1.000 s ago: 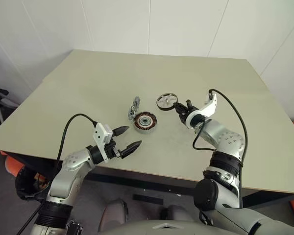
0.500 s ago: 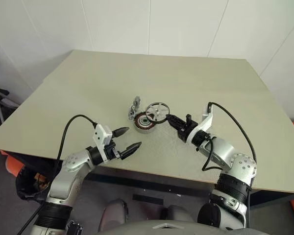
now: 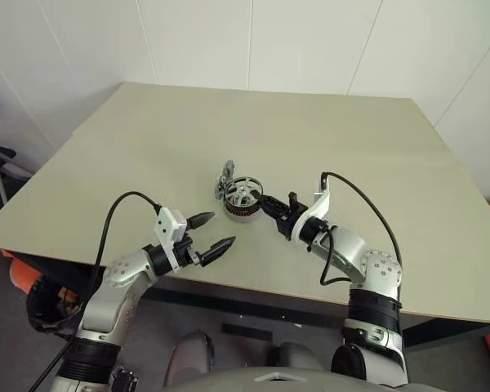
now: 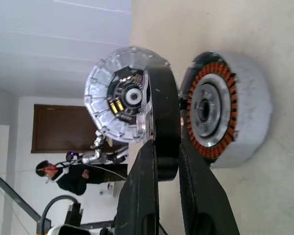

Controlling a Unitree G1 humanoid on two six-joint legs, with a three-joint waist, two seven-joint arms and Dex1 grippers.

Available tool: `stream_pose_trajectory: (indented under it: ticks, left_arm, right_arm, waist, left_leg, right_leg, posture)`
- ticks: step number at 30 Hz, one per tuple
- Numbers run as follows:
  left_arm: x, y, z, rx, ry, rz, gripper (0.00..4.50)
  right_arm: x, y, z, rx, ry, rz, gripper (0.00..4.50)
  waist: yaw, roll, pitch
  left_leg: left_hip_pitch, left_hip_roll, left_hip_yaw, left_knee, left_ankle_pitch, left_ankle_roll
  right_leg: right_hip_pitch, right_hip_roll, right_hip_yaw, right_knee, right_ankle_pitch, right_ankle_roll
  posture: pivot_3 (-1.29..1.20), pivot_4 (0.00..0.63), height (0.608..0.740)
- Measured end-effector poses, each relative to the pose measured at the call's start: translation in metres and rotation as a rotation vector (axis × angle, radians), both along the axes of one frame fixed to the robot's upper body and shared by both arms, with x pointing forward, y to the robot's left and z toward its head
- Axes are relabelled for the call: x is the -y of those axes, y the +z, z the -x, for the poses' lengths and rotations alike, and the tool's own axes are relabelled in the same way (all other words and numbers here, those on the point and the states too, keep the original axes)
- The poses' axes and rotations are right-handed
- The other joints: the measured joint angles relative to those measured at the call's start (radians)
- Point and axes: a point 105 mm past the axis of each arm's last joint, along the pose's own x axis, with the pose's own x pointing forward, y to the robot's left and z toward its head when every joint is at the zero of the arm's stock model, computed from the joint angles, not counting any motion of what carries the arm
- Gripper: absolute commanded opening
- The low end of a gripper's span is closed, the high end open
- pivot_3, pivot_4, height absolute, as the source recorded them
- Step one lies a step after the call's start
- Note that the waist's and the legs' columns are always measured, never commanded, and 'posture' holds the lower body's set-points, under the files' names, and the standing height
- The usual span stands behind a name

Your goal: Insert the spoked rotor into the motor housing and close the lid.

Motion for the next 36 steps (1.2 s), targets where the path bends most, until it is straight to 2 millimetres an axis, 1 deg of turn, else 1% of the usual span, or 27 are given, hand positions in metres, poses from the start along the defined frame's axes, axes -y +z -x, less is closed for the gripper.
stream_pose_trajectory:
  ticks: [4,8,27,29,30,33,35,36]
  left_arm:
    - [0.0,0.0,0.0,0.0,0.003,0.0,4.5]
    - [-0.001,0.0,0.0,0.0,0.003,-0.001,4.5]
    - [-0.002,0.0,0.0,0.0,0.006,-0.002,4.5]
    - [-0.003,0.0,-0.001,0.001,0.009,-0.004,4.5]
    - [-0.004,0.0,-0.001,0.001,0.01,-0.005,4.5]
    - [-0.005,-0.001,0.0,-0.003,0.013,-0.006,4.5]
    - [-0.005,-0.001,0.0,-0.004,0.014,-0.007,4.5]
    - [-0.005,-0.001,0.0,-0.004,0.013,-0.006,4.5]
  right_arm:
    - [-0.001,0.0,-0.002,0.012,-0.005,0.007,0.26]
    - [0.0,-0.008,-0.005,-0.012,-0.022,0.013,0.26]
    - [-0.01,-0.008,-0.006,-0.011,-0.017,-0.016,0.26]
    - [-0.011,-0.009,-0.006,-0.014,-0.018,-0.015,0.99]
    - [-0.011,-0.01,-0.006,-0.015,-0.018,-0.015,1.25]
    - [-0.01,-0.012,-0.007,-0.023,-0.019,-0.011,2.29]
    - [-0.011,-0.01,-0.007,-0.014,-0.015,-0.017,2.93]
    - [-0.011,-0.009,-0.007,-0.01,-0.013,-0.019,2.93]
  waist:
    - [0.0,0.0,0.0]
    - [0.001,0.0,0.0]
    - [0.001,0.0,0.0]
    - [0.0,0.0,0.0]
    - [0.0,0.0,0.0]
    - [0.001,0.0,0.0]
    - [0.001,-0.001,-0.001]
    - [0.001,-0.001,-0.001]
  left_leg:
    - [-0.001,0.0,0.0,0.0,0.0,0.0]
    - [-0.001,0.0,0.0,0.0,0.0,0.0]
    - [-0.001,0.0,0.0,0.001,0.0,0.0]
    - [-0.001,0.0,0.0,0.001,0.0,0.0]
    - [-0.001,0.0,0.0,0.001,0.0,0.0]
    - [-0.001,0.0,0.0,0.001,0.0,0.0]
    - [0.0,0.0,0.0,0.001,0.0,0.0]
    - [0.001,0.0,0.0,0.001,0.0,0.0]
  right_leg:
    - [0.0,0.0,-0.001,0.0,0.001,-0.002]
    - [0.0,0.0,-0.001,0.0,0.001,-0.002]
    - [0.0,0.0,-0.001,0.001,0.003,-0.005]
    - [0.0,0.0,-0.001,0.001,0.003,-0.005]
    - [0.0,0.0,-0.001,0.001,0.003,-0.005]
    - [0.0,0.0,-0.001,0.001,0.003,-0.005]
    - [0.001,0.0,-0.001,0.001,0.003,-0.005]
    - [0.002,0.0,-0.001,0.001,0.003,-0.004]
  posture:
    - [0.0,0.0,0.74]
    - [0.0,0.0,0.74]
    - [0.0,0.0,0.74]
    - [0.0,0.0,0.74]
    - [0.0,0.0,0.74]
    - [0.0,0.0,0.74]
    - [0.0,0.0,0.74]
    - [0.0,0.0,0.74]
